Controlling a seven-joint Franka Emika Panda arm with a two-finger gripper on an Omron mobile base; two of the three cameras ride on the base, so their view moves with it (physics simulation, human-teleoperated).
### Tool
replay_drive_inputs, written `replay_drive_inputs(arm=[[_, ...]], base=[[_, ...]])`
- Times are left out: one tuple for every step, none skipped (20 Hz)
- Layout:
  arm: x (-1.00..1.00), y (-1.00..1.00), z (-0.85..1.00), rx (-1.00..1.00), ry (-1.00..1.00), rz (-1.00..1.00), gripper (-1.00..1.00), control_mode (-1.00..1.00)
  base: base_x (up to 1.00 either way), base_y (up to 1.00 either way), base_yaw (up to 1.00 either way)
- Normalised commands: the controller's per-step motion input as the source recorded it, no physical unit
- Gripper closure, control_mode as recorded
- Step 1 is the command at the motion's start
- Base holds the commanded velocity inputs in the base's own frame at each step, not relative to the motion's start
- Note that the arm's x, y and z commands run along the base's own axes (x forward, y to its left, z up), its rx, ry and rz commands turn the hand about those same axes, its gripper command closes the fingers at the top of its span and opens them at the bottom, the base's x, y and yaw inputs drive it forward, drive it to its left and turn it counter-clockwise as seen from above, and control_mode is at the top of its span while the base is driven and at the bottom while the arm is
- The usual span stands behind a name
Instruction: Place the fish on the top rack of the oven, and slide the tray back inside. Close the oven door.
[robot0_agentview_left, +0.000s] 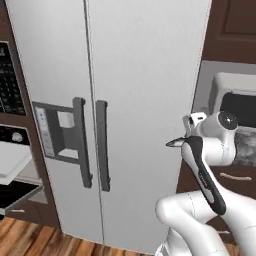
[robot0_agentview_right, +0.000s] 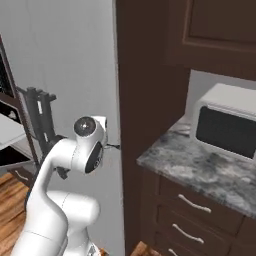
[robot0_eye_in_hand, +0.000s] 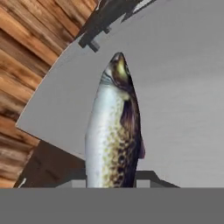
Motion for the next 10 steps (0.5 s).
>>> replay_drive_inputs(arm=[[0.00, 0.00, 0.00, 0.00, 0.00, 0.00, 1.00, 1.00], [0.00, 0.00, 0.00, 0.00, 0.00, 0.00, 1.00, 1.00], [0.00, 0.00, 0.00, 0.00, 0.00, 0.00, 1.00, 1.00], [0.00, 0.00, 0.00, 0.00, 0.00, 0.00, 1.00, 1.00], [0.00, 0.00, 0.00, 0.00, 0.00, 0.00, 1.00, 1.00], [0.00, 0.00, 0.00, 0.00, 0.00, 0.00, 1.00, 1.00], [0.00, 0.00, 0.00, 0.00, 0.00, 0.00, 1.00, 1.00], [0.00, 0.00, 0.00, 0.00, 0.00, 0.00, 1.00, 1.00], [0.00, 0.00, 0.00, 0.00, 0.00, 0.00, 1.00, 1.00], [0.00, 0.00, 0.00, 0.00, 0.00, 0.00, 1.00, 1.00]], base=[[-0.11, 1.00, 0.62], [-0.03, 1.00, 0.60], [0.00, 1.00, 0.57], [0.00, 1.00, 0.55], [0.00, 1.00, 0.52], [0.04, 1.00, 0.50], [0.08, 1.00, 0.49], [0.15, 0.94, 0.47], [0.29, 0.87, 0.45], [0.37, 0.86, 0.42]])
